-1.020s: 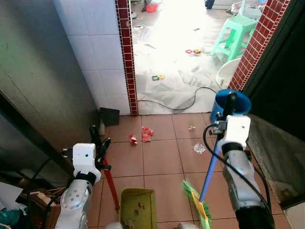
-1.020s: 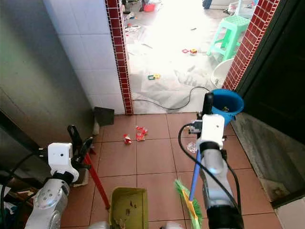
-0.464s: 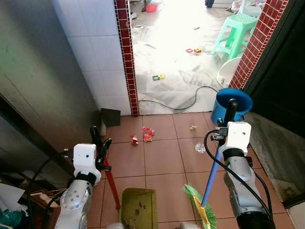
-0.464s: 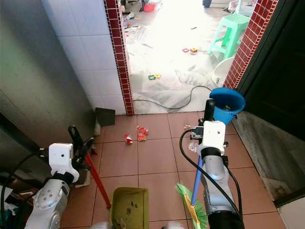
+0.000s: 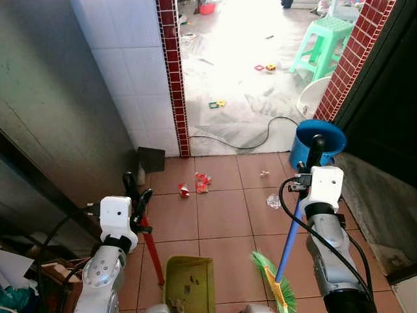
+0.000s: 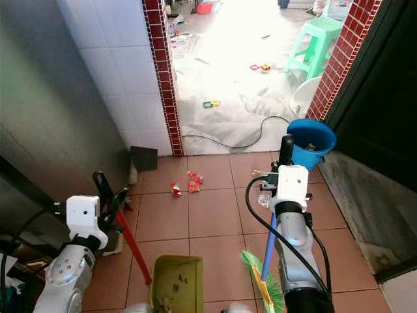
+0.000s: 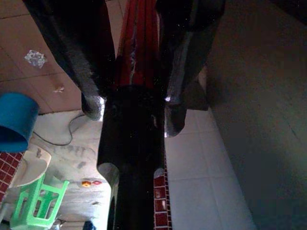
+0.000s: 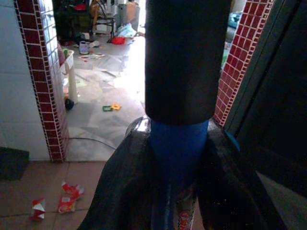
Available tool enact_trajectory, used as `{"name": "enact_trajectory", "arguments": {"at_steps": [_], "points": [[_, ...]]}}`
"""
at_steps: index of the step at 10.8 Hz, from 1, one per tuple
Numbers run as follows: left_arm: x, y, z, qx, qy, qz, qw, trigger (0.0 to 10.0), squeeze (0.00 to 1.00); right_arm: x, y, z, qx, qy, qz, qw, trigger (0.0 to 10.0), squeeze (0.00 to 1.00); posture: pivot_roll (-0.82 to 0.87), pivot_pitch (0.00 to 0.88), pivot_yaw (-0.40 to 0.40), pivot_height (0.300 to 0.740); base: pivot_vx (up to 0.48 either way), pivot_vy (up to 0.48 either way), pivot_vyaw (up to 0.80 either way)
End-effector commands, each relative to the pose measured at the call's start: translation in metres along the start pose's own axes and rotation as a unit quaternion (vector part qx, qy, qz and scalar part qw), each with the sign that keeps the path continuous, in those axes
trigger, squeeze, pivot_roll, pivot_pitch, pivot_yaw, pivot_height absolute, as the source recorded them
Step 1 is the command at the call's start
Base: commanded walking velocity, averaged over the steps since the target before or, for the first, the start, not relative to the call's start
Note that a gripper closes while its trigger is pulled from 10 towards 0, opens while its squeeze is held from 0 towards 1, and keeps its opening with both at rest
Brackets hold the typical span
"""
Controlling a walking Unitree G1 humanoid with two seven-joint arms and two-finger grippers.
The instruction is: Sweep floor
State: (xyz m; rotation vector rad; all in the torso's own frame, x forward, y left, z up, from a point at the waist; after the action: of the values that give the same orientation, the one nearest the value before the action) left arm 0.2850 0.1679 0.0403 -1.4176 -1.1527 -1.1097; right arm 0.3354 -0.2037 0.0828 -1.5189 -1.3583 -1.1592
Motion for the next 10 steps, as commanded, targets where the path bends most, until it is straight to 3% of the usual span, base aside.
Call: {"name": "enact_trajectory", "arguments": {"at_steps": [1, 5, 10], "points": [[0.0051, 0.0014, 0.0025, 0.003, 0.014, -0.009, 1.000, 10.0, 0.00, 0.0035, 0.0032, 0.0007, 0.007, -0.003, -0.005, 1.000, 10.0, 0.00, -0.06, 0.000, 0.047, 0.740, 0.000, 0.000, 0.00], [0.0018, -0.0016, -0.0019, 0.013, 0.001, -0.013, 1.000, 10.0, 0.00, 0.0080, 0.0081, 0.0017, 0.025, -0.014, -0.011, 1.000, 10.0, 0.00, -0.06, 0.000, 0.000, 0.740, 0.000, 0.000, 0.00], [0.0002, -0.0018, -0.0040, 0.010, 0.002, -0.010, 1.000, 10.0, 0.00, 0.0065, 0.0058, 0.0006, 0.024, -0.014, -0.009, 1.000, 10.0, 0.00, -0.07, 0.000, 0.013, 0.740, 0.000, 0.000, 0.00]]}}
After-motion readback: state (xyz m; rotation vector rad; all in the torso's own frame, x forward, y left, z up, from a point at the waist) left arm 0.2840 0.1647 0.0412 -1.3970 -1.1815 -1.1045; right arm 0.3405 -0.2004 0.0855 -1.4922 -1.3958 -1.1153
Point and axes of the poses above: a point about 5 cm out from each wrist's last joint towards the gripper, its own y axis pointing out of the wrist towards the gripper, its own x axis along the axis of the wrist's last joint, z = x × y, the point moved 6 cm from there along y, pointing out of the wrist towards the gripper, and after that the axes turned 8 degrees about -y, right-handed, at the moved point
